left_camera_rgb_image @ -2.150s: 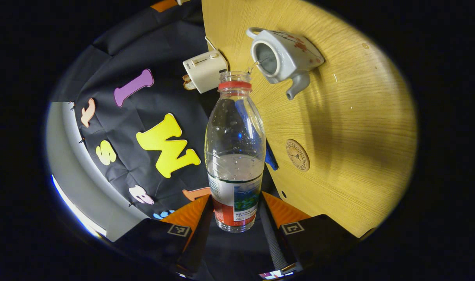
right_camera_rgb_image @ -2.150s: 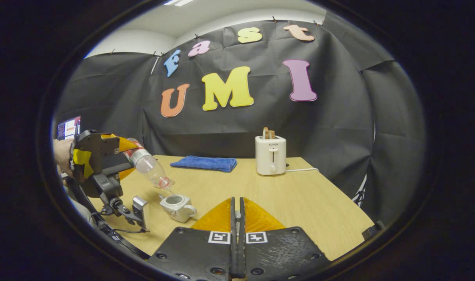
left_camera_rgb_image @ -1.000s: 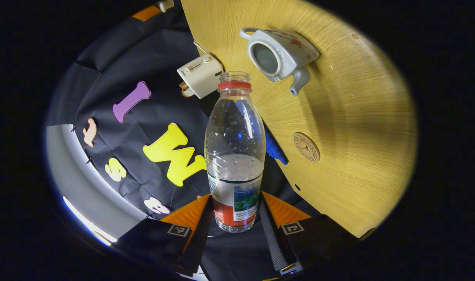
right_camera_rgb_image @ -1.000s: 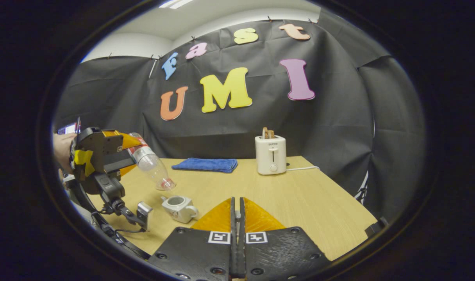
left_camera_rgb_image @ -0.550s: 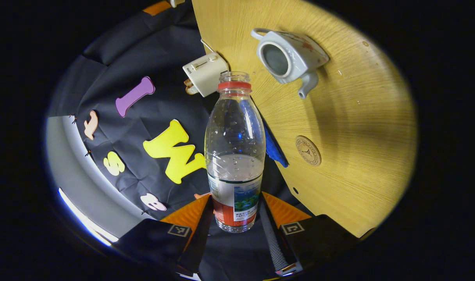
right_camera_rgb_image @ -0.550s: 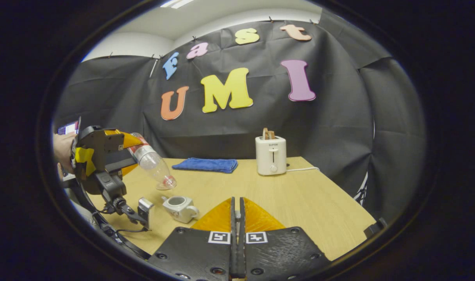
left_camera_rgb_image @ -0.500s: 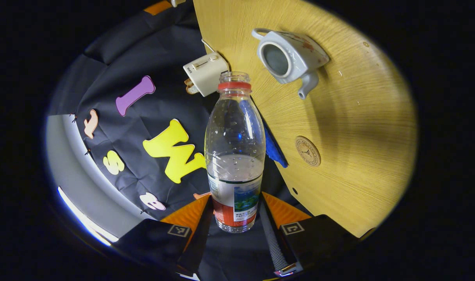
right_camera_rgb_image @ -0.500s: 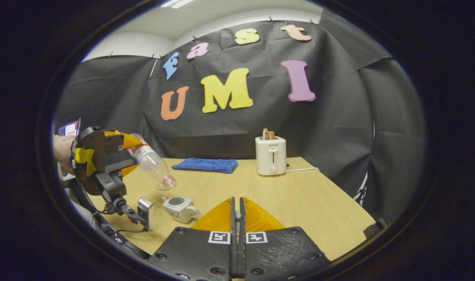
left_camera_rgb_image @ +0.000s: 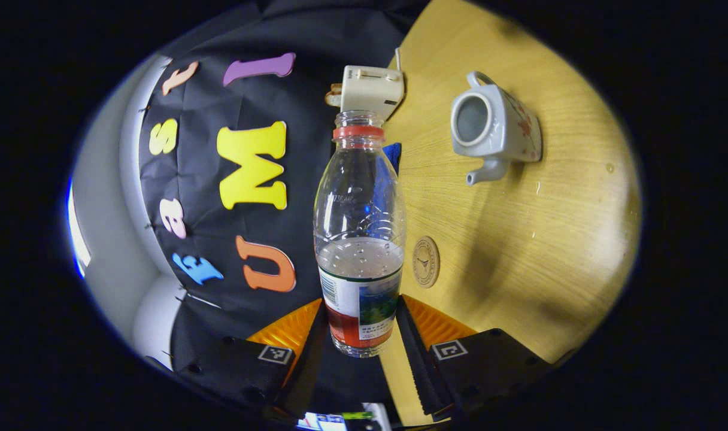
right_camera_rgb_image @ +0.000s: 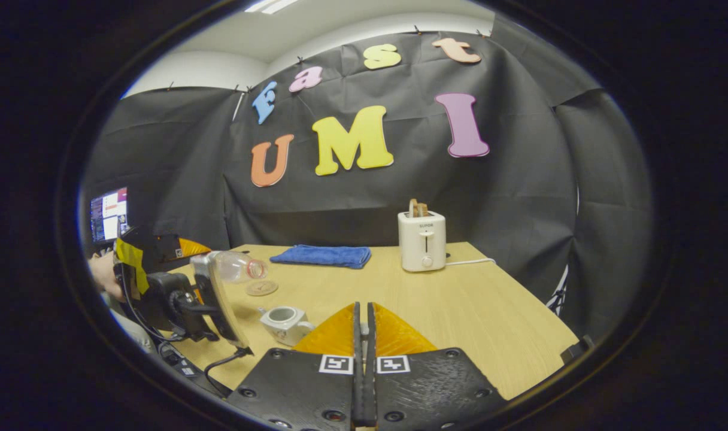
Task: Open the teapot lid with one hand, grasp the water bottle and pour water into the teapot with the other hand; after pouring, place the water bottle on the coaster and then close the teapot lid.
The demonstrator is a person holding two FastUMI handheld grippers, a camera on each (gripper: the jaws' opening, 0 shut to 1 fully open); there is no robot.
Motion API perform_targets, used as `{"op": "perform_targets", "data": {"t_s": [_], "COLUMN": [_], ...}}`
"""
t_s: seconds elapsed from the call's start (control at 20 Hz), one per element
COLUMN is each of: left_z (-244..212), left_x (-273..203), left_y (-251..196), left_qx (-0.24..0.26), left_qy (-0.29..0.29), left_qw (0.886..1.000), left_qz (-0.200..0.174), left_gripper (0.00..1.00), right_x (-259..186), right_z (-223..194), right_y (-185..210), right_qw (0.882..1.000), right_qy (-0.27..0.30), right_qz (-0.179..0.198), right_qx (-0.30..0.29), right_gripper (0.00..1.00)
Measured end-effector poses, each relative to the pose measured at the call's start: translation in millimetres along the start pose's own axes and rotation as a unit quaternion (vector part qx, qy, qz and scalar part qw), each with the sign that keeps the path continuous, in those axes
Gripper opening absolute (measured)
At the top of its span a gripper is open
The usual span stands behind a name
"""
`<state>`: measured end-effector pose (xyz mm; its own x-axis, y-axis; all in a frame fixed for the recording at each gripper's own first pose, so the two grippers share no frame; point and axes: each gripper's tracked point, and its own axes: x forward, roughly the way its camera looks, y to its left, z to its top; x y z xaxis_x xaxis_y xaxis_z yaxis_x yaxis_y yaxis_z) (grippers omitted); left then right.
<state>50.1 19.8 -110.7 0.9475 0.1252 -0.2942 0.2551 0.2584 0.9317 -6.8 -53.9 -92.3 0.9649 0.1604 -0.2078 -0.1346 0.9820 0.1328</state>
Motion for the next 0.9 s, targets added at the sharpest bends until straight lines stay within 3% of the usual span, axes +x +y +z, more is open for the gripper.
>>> {"op": "perform_targets", "data": {"t_s": [0.15,0.35,0.6,0.8,0.9], "left_z": [2,12,17,13,8], "left_x": [-4,-9,-11,12,34], "left_y": [-22,-10,21,34,41], "left_qx": [-0.153,-0.307,-0.428,-0.523,-0.543], "left_qy": [-0.004,-0.026,-0.065,-0.077,-0.084], "left_qw": [0.987,0.949,0.9,0.847,0.834], "left_qz": [-0.055,-0.063,-0.051,-0.055,-0.054], "left_gripper": [0.7,0.7,0.71,0.7,0.71], "right_x": [0,4,5,6,6], "right_z": [3,9,12,14,16], "right_y": [11,19,36,51,56], "right_qw": [1.0,1.0,0.999,0.999,0.999], "right_qy": [0.005,0.004,0.006,0.006,0.005], "right_qz": [0.017,0.022,0.04,0.051,0.054], "right_qx": [0.009,0.007,0.01,0.007,0.002], "right_gripper": [0.0,0.0,0.0,0.0,0.0]}}
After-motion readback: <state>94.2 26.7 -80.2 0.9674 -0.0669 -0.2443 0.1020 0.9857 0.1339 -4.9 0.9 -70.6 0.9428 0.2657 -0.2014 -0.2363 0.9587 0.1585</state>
